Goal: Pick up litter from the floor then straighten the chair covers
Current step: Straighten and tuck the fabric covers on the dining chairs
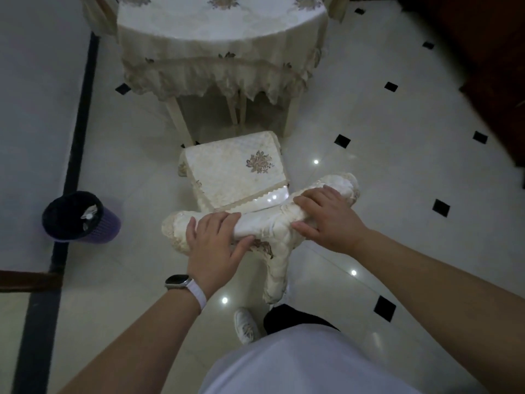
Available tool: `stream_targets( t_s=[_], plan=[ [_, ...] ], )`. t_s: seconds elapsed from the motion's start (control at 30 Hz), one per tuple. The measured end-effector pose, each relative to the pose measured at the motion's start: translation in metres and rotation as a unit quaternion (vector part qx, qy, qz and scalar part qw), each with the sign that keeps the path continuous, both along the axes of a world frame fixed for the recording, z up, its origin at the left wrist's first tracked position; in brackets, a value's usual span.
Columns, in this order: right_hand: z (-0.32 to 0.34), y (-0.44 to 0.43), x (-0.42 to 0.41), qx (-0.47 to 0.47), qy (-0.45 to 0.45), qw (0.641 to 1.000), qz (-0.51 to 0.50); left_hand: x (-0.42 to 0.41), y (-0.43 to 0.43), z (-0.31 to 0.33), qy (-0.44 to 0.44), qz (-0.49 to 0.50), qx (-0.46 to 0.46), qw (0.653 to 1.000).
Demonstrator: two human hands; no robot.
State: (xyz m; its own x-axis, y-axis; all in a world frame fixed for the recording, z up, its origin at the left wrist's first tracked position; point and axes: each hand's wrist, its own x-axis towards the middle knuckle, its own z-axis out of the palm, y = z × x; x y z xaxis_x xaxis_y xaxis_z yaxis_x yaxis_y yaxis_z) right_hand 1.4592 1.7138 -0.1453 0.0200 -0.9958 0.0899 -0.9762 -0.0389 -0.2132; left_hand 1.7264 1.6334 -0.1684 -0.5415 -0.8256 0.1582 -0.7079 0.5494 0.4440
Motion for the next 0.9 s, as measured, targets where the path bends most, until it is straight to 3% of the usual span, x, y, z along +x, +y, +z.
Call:
stream_targets(
  t_s=[0.43, 0.9],
  plan=[
    [-0.021, -0.029, -0.026, -0.113, 0.034, 0.992, 0.044, -0.009, -0.019, -0.003, 0.006, -0.004, -0.011, 1.000],
    [0.000, -0.098, -0.043, -0.190, -0.005, 0.981, 0.041, -0.025, -0.081, 0.026, 0.018, 0.003, -0.049, 0.999]
  ],
)
